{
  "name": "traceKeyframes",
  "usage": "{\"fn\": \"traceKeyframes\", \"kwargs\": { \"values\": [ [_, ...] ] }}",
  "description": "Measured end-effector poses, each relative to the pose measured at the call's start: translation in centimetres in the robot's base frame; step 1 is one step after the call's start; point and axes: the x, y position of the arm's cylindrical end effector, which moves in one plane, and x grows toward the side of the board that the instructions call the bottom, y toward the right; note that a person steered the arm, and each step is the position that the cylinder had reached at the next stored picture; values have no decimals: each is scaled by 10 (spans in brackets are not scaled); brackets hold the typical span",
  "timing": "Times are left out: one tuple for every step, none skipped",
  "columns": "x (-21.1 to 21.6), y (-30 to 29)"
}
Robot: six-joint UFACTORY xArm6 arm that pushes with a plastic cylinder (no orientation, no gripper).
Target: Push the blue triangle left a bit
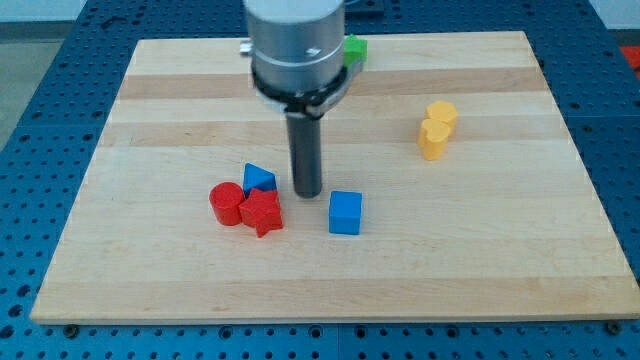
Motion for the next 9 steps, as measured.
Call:
{"fn": "traceKeyframes", "kwargs": {
  "values": [
    [0,0],
    [-29,0],
    [-56,-2],
    [-56,-2],
    [0,-2],
    [36,-2],
    [36,-2],
    [-20,-31],
    [-25,-35]
  ]
}}
